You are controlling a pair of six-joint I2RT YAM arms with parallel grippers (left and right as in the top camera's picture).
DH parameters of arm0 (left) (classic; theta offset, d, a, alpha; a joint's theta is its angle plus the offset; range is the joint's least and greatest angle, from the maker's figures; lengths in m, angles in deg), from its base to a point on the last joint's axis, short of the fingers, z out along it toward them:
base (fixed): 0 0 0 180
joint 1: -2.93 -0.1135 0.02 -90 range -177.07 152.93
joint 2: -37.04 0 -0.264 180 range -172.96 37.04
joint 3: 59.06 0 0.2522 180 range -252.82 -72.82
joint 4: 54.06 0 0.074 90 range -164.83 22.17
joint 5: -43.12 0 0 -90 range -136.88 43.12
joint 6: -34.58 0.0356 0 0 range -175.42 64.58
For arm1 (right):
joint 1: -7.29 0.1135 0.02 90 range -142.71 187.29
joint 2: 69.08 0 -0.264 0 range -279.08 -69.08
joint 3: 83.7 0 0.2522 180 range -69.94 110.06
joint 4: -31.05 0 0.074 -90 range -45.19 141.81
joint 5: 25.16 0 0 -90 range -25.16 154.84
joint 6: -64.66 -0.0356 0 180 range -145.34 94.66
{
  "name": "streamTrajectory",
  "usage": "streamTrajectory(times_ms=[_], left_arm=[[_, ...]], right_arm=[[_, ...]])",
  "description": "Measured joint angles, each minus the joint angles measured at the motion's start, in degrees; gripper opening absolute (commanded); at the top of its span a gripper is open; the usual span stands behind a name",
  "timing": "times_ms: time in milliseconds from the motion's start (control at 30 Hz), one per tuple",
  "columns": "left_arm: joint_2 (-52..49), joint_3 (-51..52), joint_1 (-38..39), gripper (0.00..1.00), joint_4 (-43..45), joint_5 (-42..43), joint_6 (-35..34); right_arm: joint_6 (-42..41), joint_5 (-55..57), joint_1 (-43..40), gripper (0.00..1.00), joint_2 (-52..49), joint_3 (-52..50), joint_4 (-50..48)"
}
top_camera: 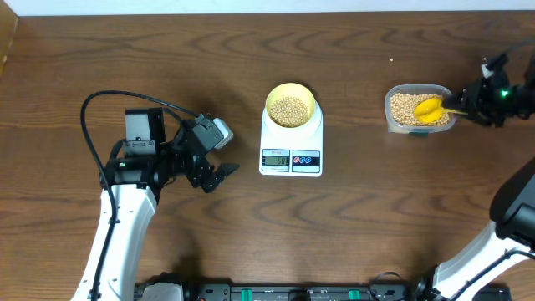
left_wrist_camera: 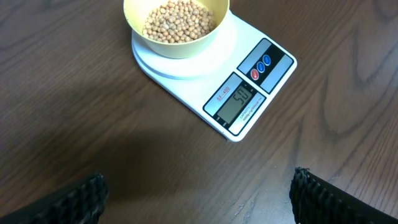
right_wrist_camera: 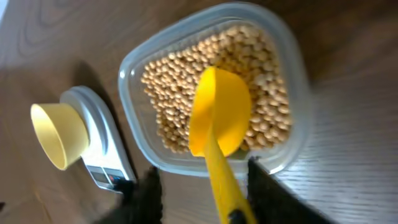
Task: Scoop item into bowl and weigh 50g on scale
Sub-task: 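Lower the scoop into the soybean tub with the right gripper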
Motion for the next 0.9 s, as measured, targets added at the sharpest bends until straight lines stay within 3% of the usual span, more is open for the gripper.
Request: streamTrajectory(times_ms=[167, 233, 300, 567, 900], left_arm=[[0.0, 0.0, 0.0, 0.95, 0.0, 0.0, 0.0], [0.0, 0.0, 0.0, 0.95, 0.0, 0.0, 0.0], [0.0, 0.0, 0.0, 0.95, 0.0, 0.0, 0.0], [0.0, 0.0, 0.0, 0.95, 0.0, 0.0, 0.0], [0.0, 0.0, 0.0, 0.95, 0.0, 0.0, 0.0]], right_arm=[[-0.2, 1.0, -0.6, 0.67, 0.0, 0.0, 0.3], [-0.3, 1.9, -0.6, 0.91, 0.0, 0.0, 1.1], [-0.6, 4.0, -0.6, 0.98, 0.0, 0.0, 2.3], [-1.5, 10.3, -0.6, 0.99, 0.0, 0.0, 5.0], [-9.2, 16.7, -0.4, 0.99, 4.0, -0.4, 6.3]])
